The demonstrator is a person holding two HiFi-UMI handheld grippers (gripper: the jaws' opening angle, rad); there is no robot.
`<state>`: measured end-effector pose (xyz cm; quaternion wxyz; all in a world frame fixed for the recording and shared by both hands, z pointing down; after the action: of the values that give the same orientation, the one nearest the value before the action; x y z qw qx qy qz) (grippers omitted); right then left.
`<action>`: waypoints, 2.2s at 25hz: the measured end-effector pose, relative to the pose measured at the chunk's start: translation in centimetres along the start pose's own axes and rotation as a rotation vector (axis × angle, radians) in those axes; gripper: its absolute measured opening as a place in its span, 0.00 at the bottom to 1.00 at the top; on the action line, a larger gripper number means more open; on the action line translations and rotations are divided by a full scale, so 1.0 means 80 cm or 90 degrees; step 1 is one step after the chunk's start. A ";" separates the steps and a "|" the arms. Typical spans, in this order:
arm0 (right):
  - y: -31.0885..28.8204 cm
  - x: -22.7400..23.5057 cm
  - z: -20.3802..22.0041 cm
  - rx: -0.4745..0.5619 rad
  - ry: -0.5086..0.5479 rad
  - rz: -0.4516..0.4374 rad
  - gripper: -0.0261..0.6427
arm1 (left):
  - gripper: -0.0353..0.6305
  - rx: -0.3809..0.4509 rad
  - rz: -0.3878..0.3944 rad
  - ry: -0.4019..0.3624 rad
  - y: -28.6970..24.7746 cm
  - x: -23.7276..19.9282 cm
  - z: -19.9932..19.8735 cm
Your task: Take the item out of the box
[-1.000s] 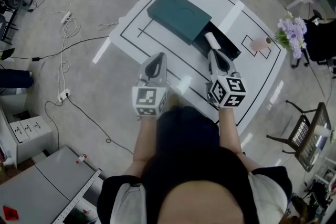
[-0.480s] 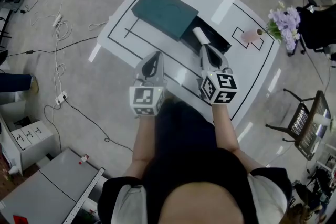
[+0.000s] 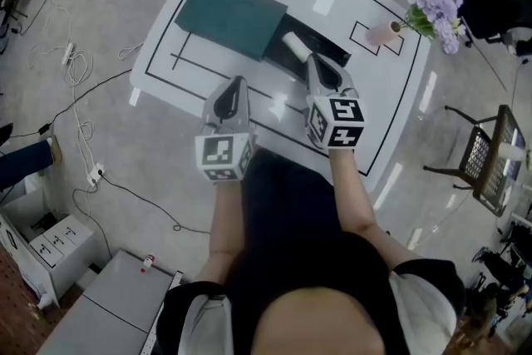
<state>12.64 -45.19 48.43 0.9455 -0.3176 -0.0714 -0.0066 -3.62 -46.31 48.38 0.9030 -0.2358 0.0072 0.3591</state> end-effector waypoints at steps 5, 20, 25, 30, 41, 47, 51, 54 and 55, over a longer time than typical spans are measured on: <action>-0.015 0.002 0.003 -0.026 0.008 0.014 0.04 | 0.07 -0.009 0.011 0.006 -0.014 -0.007 0.004; -0.071 0.007 -0.008 -0.102 0.049 0.031 0.04 | 0.07 -0.025 0.054 0.011 -0.056 -0.023 0.001; -0.088 0.008 -0.006 -0.141 0.065 0.016 0.09 | 0.07 -0.024 0.063 0.006 -0.068 -0.024 -0.005; -0.102 0.010 -0.002 -0.176 0.078 -0.004 0.12 | 0.07 -0.021 0.067 0.012 -0.078 -0.026 -0.012; -0.132 0.007 0.028 -0.287 0.156 -0.061 0.35 | 0.07 -0.023 0.058 0.022 -0.090 -0.034 -0.015; -0.141 0.004 0.045 -0.334 0.193 -0.074 0.38 | 0.07 -0.022 0.052 0.026 -0.096 -0.037 -0.016; -0.146 0.008 0.053 -0.357 0.208 -0.071 0.38 | 0.07 -0.025 0.047 0.027 -0.097 -0.039 -0.013; -0.149 0.011 0.058 -0.370 0.208 -0.074 0.38 | 0.07 -0.027 0.043 0.027 -0.097 -0.040 -0.010; -0.149 0.011 0.059 -0.372 0.206 -0.077 0.38 | 0.07 -0.026 0.043 0.027 -0.098 -0.040 -0.011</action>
<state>12.19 -51.88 59.40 0.8115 -0.5652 0.0656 -0.1328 -0.76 -53.72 51.47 0.8852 -0.2612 0.0268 0.3841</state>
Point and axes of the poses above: the fingertips, and each gripper's own axes: y backward along the fingers, x to its right, z out of its underside, the point moved 1 cm from there along y, backward along the fingers, and after that the axes turned 10 degrees about -x, right-handed, at the moved point
